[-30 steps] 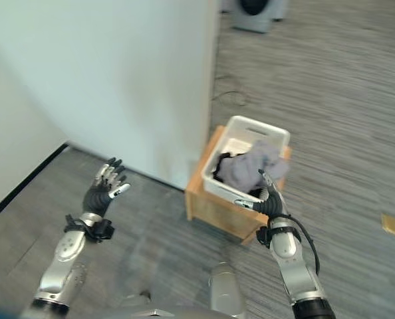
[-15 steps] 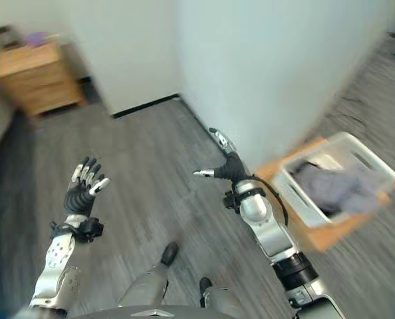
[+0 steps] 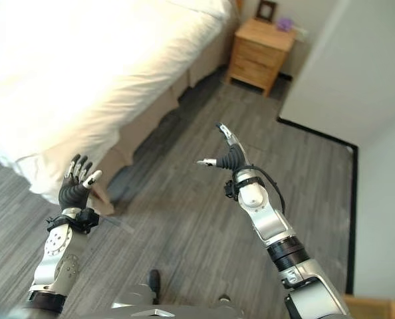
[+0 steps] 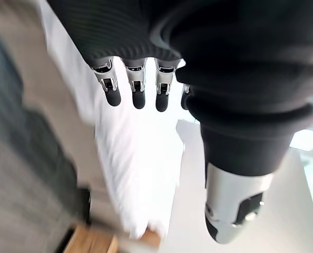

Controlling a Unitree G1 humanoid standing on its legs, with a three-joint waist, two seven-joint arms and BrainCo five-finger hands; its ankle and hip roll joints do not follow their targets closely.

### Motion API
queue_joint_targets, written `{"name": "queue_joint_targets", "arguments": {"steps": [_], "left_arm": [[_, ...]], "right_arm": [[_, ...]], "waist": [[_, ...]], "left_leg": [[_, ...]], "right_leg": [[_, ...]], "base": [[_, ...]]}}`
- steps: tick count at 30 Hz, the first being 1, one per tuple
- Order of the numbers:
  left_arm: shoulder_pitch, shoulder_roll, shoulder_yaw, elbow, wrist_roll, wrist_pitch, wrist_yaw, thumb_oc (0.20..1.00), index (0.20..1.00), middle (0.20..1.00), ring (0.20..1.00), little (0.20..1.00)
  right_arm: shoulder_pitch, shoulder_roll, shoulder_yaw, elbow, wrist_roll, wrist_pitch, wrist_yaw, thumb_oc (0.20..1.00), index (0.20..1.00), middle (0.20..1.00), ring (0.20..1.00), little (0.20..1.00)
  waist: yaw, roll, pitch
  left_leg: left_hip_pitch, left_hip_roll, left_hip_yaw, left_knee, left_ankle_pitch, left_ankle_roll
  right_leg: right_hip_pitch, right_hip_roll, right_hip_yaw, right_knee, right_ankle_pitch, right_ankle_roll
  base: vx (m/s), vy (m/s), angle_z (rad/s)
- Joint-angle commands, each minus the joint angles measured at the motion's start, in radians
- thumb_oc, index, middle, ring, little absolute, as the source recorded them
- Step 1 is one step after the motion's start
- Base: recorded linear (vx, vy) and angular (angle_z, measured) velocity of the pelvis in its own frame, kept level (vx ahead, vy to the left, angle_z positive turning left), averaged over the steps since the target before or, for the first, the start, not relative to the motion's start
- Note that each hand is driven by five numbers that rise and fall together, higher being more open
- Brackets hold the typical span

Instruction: Pick up bed clothes into laundry basket.

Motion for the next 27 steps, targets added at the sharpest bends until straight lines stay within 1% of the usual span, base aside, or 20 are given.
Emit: {"name": "queue_joint_targets", "arguments": {"steps": [1,2,3,4,5,6,7,8,9,10,11,12,13,14,16,18,20,25,26,27], "left_arm": [[-0.053,0.060,0.049,-0.064,0.091,-0.028,0.018,1.000,1.000,1.000,1.000,1.000],[-0.063,0.076,0.052,-0.065,0.110,-0.032,0.039,1.000,1.000,1.000,1.000,1.000],[-0.073,0.089,0.049,-0.064,0.132,-0.034,0.061,1.000,1.000,1.000,1.000,1.000],[-0.080,0.095,0.047,-0.060,0.154,-0.044,0.087,1.000,1.000,1.000,1.000,1.000],[-0.080,0.095,0.047,-0.060,0.154,-0.044,0.087,1.000,1.000,1.000,1.000,1.000],[-0.110,0.087,0.022,-0.033,0.182,-0.050,0.114,1.000,1.000,1.000,1.000,1.000],[-0.131,0.079,0.013,-0.019,0.185,-0.052,0.115,1.000,1.000,1.000,1.000,1.000],[-0.147,0.077,0.005,-0.010,0.186,-0.059,0.119,1.000,1.000,1.000,1.000,1.000],[-0.162,0.080,-0.001,-0.002,0.192,-0.061,0.128,1.000,1.000,1.000,1.000,1.000],[-0.177,0.081,-0.007,0.003,0.193,-0.061,0.131,1.000,1.000,1.000,1.000,1.000],[-0.185,0.085,-0.007,0.019,0.180,-0.055,0.141,1.000,1.000,1.000,1.000,1.000],[-0.185,0.085,-0.007,0.019,0.180,-0.055,0.141,1.000,1.000,1.000,1.000,1.000],[-0.194,0.090,-0.007,0.020,0.190,-0.048,0.127,1.000,1.000,1.000,1.000,1.000],[-0.204,0.097,-0.002,0.023,0.215,-0.041,0.129,1.000,1.000,1.000,1.000,1.000],[-0.209,0.100,0.003,0.024,0.211,-0.046,0.136,1.000,1.000,1.000,1.000,1.000],[-0.199,0.102,0.003,0.023,0.209,-0.046,0.132,1.000,1.000,1.000,1.000,1.000],[-0.192,0.105,0.012,0.028,0.224,-0.039,0.133,1.000,1.000,1.000,1.000,1.000],[-0.187,0.118,0.015,0.053,0.243,-0.031,0.132,1.000,1.000,1.000,1.000,1.000],[-0.160,0.134,0.008,0.022,0.288,-0.013,0.118,1.000,1.000,1.000,1.000,1.000],[-0.139,0.142,0.046,0.016,0.278,-0.015,0.115,1.000,1.000,1.000,1.000,1.000]], "right_arm": [[0.011,0.021,0.001,-0.048,0.113,-0.054,0.021,1.000,1.000,1.000,1.000,1.000],[0.009,0.035,-0.003,-0.056,0.146,-0.055,0.022,1.000,1.000,1.000,1.000,1.000],[0.004,0.052,-0.007,-0.058,0.188,-0.061,0.025,1.000,1.000,1.000,1.000,1.000],[0.010,0.077,-0.009,-0.061,0.233,-0.074,0.026,1.000,1.000,1.000,1.000,1.000],[0.010,0.077,-0.009,-0.061,0.233,-0.074,0.026,1.000,1.000,1.000,1.000,1.000],[0.036,0.097,-0.021,-0.059,0.309,-0.103,0.027,1.000,1.000,1.000,1.000,1.000],[0.030,0.091,-0.024,-0.051,0.330,-0.106,0.030,1.000,1.000,1.000,1.000,1.000],[0.023,0.090,-0.025,-0.049,0.344,-0.110,0.023,1.000,1.000,1.000,1.000,1.000],[0.021,0.091,-0.024,-0.055,0.360,-0.113,0.035,1.000,1.000,1.000,1.000,1.000],[0.024,0.093,-0.022,-0.064,0.375,-0.125,0.034,1.000,1.000,1.000,1.000,1.000],[0.026,0.086,-0.015,-0.066,0.408,-0.133,0.034,1.000,1.000,1.000,1.000,1.000],[0.025,0.087,-0.015,-0.066,0.408,-0.133,0.034,1.000,1.000,1.000,1.000,1.000],[0.028,0.084,-0.026,-0.064,0.411,-0.137,0.033,1.000,1.000,1.000,1.000,1.000],[0.015,0.084,-0.015,-0.056,0.420,-0.131,0.043,1.000,1.000,1.000,1.000,1.000],[0.009,0.084,-0.007,-0.056,0.430,-0.133,0.057,1.000,1.000,1.000,1.000,1.000],[-0.008,0.085,0.009,-0.043,0.433,-0.134,0.050,1.000,1.000,1.000,1.000,1.000],[-0.009,0.090,0.009,-0.034,0.447,-0.135,0.055,1.000,1.000,1.000,1.000,1.000],[-0.009,0.102,0.030,-0.005,0.489,-0.134,0.070,1.000,1.000,1.000,1.000,1.000],[-0.007,0.111,0.046,-0.012,0.495,-0.127,0.082,1.000,1.000,1.000,1.000,1.000],[-0.005,0.107,0.046,-0.017,0.492,-0.128,0.091,1.000,1.000,1.000,1.000,1.000]], "waist": [[-0.025,-0.011,-0.050],[-0.034,-0.016,-0.036],[-0.046,-0.018,-0.026],[-0.052,-0.012,-0.018],[-0.052,-0.012,-0.018],[-0.095,-0.010,-0.012],[-0.106,-0.014,-0.007],[-0.114,-0.015,-0.006],[-0.121,-0.020,-0.003],[-0.128,-0.032,0.001],[-0.128,-0.055,-0.002],[-0.134,-0.056,-0.002],[-0.148,-0.074,-0.012],[-0.175,-0.094,-0.018],[-0.186,-0.095,-0.038],[-0.186,-0.094,-0.056],[-0.183,-0.092,-0.072],[-0.179,-0.087,-0.092],[-0.168,-0.080,-0.088],[-0.160,-0.076,-0.088]], "left_leg": [[-0.008,0.112,-0.027,-0.009,-0.146,-0.048],[-0.006,0.088,-0.055,-0.013,-0.146,-0.036],[-0.010,0.070,-0.080,-0.019,-0.139,-0.024],[-0.015,0.057,-0.110,-0.020,-0.142,-0.017],[-0.015,0.057,-0.110,-0.020,-0.142,-0.017],[-0.014,0.002,-0.223,-0.020,-0.139,0.002],[-0.012,-0.020,-0.265,-0.020,-0.142,0.008],[-0.020,-0.035,-0.298,-0.020,-0.135,0.012],[-0.021,-0.049,-0.336,-0.020,-0.133,0.016],[-0.024,-0.069,-0.375,-0.020,-0.124,0.017],[-0.035,-0.107,-0.462,-0.020,-0.117,0.012],[-0.040,-0.109,-0.467,-0.020,-0.110,0.011],[-0.044,-0.116,-0.482,-0.020,-0.115,0.004],[-0.047,-0.122,-0.465,-0.020,-0.121,0.003],[-0.056,-0.109,-0.438,-0.020,-0.124,0.005],[-0.058,-0.101,-0.424,-0.020,-0.135,0.008],[-0.052,-0.093,-0.424,-0.020,-0.140,0.007],[-0.036,-0.073,-0.432,-0.020,-0.152,0.002],[-0.034,-0.069,-0.437,-0.020,-0.152,0.002],[-0.034,-0.068,-0.441,-0.020,-0.151,0.002]], "right_leg": [[-0.135,-0.036,-0.025,0.069,0.054,-0.025],[-0.172,-0.069,0.016,0.139,0.109,-0.010],[-0.219,-0.085,0.086,0.189,0.145,0.001],[-0.247,-0.070,0.181,0.205,0.148,0.012],[-0.247,-0.070,0.181,0.205,0.148,0.012],[-0.263,0.099,0.475,0.194,0.044,0.003],[-0.269,0.152,0.557,0.182,0.028,-0.006],[-0.285,0.200,0.617,0.152,0.028,-0.020],[-0.299,0.257,0.672,0.131,0.018,-0.036],[-0.311,0.315,0.710,0.110,0.020,-0.043],[-0.294,0.361,0.675,0.035,0.022,-0.085],[-0.295,0.358,0.670,0.029,0.029,-0.085],[-0.276,0.337,0.663,-0.001,0.034,-0.081],[-0.271,0.327,0.686,-0.001,0.080,-0.053],[-0.263,0.363,0.763,-0.044,0.091,-0.056],[-0.256,0.354,0.789,-0.066,0.104,-0.056],[-0.237,0.349,0.797,-0.090,0.105,-0.066],[-0.208,0.341,0.810,-0.124,0.109,-0.069],[-0.206,0.339,0.807,-0.126,0.107,-0.069],[-0.206,0.337,0.807,-0.126,0.107,-0.069]], "base": [[0.00,0.243,0.48],[-0.03,0.240,0.80],[-0.05,0.136,1.28],[-0.04,0.094,1.51],[0.17,0.216,1.25],[0.24,0.216,1.02],[0.30,0.243,1.30],[0.19,0.064,2.00],[0.18,0.019,2.25],[0.18,-0.038,2.24],[0.10,-0.043,1.84],[0.07,-0.076,1.87],[0.08,-0.107,1.91],[0.10,-0.143,2.17],[0.09,-0.092,1.56],[0.12,-0.022,-0.09],[0.17,-0.049,-0.66],[0.11,-0.056,-0.32],[0.06,-0.052,-0.03],[0.04,-0.033,-0.05]]}}
